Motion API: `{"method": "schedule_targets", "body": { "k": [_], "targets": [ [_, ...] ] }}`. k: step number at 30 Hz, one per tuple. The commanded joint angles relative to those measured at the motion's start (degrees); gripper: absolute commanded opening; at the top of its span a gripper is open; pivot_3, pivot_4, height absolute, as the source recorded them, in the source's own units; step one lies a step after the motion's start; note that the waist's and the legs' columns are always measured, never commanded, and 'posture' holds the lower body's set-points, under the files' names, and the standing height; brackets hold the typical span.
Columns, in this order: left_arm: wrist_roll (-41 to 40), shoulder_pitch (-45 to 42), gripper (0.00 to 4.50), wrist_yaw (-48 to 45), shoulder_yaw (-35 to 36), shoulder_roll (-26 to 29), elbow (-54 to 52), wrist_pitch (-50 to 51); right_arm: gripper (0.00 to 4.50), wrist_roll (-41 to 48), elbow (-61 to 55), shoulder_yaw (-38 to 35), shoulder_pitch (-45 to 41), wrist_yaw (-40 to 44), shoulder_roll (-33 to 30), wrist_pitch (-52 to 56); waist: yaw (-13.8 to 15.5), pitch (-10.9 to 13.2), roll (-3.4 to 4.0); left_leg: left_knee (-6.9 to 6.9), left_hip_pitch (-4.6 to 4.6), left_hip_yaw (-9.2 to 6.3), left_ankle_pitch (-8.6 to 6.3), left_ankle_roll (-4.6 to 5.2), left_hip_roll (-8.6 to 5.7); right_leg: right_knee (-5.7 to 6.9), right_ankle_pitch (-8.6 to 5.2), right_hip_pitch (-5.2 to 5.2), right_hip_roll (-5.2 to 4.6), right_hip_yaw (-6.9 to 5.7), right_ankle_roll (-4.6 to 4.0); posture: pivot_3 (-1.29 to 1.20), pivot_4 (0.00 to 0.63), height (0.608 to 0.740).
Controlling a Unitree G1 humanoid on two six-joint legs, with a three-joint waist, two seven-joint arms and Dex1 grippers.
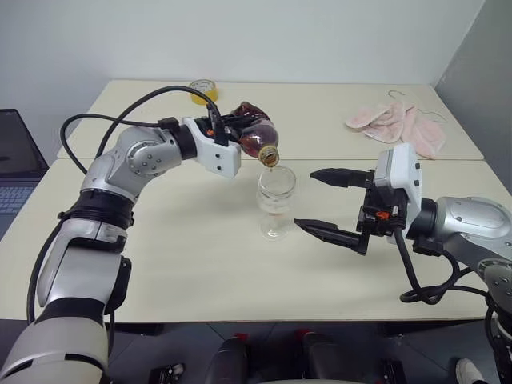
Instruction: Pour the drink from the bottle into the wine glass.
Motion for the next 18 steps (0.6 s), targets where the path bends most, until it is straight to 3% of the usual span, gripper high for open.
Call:
{"method": "schedule_targets", "body": {
  "k": [1,18],
  "targets": [
    [-0.4,-2.4,0.76,2.0,0.5,0.5,-1.8,-0.9,4.50,0.8,-1.7,-0.6,-0.7,-0.4,0.3,-0.6,0.0,0.0,0.00,0.00,0.00,0.00,0.00,0.00,0.00,0.00,0.00,0.00,0.00,0.00,0.00,0.00,0.150,0.740],
    [1.2,-3.3,0.76,3.9,-0.5,1.2,0.0,-2.1,4.50,0.6,-1.9,-0.6,-0.4,-0.6,0.8,-0.8,0.0,0.0,0.00,0.01,0.00,0.00,0.00,0.00,-0.01,0.01,0.00,0.00,0.00,0.00,0.00,0.00,0.150,0.740]
  ]
}}
